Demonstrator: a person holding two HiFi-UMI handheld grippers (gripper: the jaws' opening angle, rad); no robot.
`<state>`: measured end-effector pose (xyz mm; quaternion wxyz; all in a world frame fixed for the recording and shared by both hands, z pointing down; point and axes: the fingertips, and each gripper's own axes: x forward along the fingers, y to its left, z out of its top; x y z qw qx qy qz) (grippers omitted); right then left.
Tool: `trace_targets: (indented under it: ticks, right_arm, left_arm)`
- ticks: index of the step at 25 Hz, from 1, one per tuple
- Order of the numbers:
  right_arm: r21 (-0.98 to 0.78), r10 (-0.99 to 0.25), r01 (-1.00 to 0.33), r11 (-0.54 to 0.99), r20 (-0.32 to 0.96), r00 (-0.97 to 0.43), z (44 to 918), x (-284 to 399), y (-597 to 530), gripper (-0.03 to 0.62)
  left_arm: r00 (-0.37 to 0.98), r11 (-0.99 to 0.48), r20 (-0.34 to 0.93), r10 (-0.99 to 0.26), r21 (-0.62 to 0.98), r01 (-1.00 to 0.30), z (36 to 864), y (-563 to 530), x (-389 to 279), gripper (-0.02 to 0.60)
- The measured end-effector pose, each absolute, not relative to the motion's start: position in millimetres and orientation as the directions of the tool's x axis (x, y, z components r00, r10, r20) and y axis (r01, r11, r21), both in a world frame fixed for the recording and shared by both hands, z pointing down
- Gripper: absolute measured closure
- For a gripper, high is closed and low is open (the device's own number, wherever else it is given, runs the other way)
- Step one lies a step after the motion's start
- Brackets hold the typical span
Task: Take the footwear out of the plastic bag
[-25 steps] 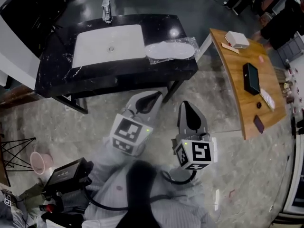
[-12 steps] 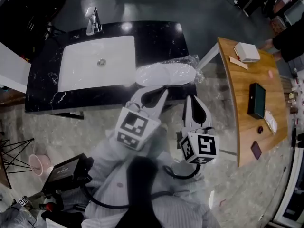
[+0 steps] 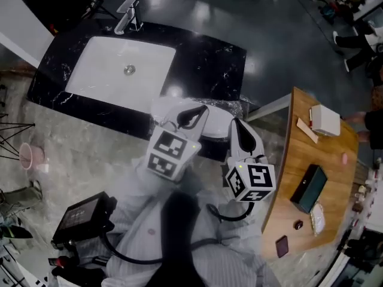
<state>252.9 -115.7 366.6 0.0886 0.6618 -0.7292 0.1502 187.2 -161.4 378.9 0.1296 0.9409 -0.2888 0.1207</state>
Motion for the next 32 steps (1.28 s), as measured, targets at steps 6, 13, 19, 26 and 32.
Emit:
trace_targets:
  ticks: [6, 13, 19, 26, 32]
  right_arm:
    - [-0.187, -0.861, -0.965, 0.183, 0.443, -0.249, 411, 278, -141, 0.58]
    - [-0.306, -0.771, -0.939, 0.157, 0.557, -0.31, 458, 303, -140, 0.579]
    - [-0.506, -0.673, -0.85, 0.151, 0.577, -0.463, 480, 329, -124, 0.52]
    - [-0.688, -0.57, -0.712, 0.141, 0.531, -0.627, 508, 349, -116, 0.513]
    - [-0.786, -0.494, -0.584, 0.204, 0.432, -0.755, 512, 335, -124, 0.492]
  left_arm:
    - [0.712, -0.711, 0.412, -0.569, 0.188, -0.677, 413, -188, 181, 0.58]
    - [0.68, -0.641, 0.469, -0.564, 0.271, -0.718, 446, -209, 133, 0.578]
    - [0.77, -0.606, 0.444, -0.457, 0.478, -0.636, 459, -217, 89, 0.466]
    - [0.822, -0.527, 0.454, -0.345, 0.631, -0.57, 484, -224, 55, 0.324]
    - [0.819, -0.512, 0.533, -0.211, 0.653, -0.558, 509, -208, 52, 0.325]
